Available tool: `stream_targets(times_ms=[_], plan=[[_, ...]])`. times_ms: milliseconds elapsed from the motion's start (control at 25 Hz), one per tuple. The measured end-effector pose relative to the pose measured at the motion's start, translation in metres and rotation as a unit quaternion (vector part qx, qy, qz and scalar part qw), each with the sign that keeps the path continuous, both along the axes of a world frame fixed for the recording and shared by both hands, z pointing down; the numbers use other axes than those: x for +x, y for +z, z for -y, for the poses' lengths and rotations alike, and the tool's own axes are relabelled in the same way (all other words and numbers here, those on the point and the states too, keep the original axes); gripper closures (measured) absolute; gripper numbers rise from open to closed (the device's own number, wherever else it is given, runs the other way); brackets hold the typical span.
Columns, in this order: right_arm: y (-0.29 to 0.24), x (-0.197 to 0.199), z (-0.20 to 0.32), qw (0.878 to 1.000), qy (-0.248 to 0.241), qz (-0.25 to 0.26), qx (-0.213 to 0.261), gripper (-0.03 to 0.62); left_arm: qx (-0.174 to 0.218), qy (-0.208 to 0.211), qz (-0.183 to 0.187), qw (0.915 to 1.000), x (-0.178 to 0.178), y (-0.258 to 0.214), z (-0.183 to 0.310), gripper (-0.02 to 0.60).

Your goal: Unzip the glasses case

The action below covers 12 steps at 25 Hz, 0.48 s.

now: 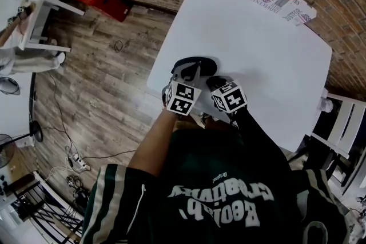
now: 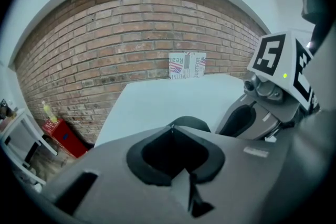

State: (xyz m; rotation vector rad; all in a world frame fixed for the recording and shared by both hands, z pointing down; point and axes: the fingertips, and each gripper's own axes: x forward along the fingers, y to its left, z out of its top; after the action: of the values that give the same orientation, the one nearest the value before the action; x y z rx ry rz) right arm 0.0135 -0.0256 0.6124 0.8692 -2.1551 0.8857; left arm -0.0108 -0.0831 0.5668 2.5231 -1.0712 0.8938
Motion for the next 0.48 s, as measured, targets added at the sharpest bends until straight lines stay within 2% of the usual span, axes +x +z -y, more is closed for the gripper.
stream_targets(times_ms=[280, 480], plan=[[-0.0006, 0.0047, 0.0066, 0.998, 0.051, 0.013, -0.019, 0.560, 0.000, -0.003, 0.000, 1.0000, -0.0006, 0.0003, -0.0005, 0.572], [0.0001, 0.0008, 0.0052, 0.996, 0.065, 0.041, -0.042, 0.520, 0.004, -0.003, -0.002, 1.0000, 0.0006, 0.0002, 0.0005, 0.572]])
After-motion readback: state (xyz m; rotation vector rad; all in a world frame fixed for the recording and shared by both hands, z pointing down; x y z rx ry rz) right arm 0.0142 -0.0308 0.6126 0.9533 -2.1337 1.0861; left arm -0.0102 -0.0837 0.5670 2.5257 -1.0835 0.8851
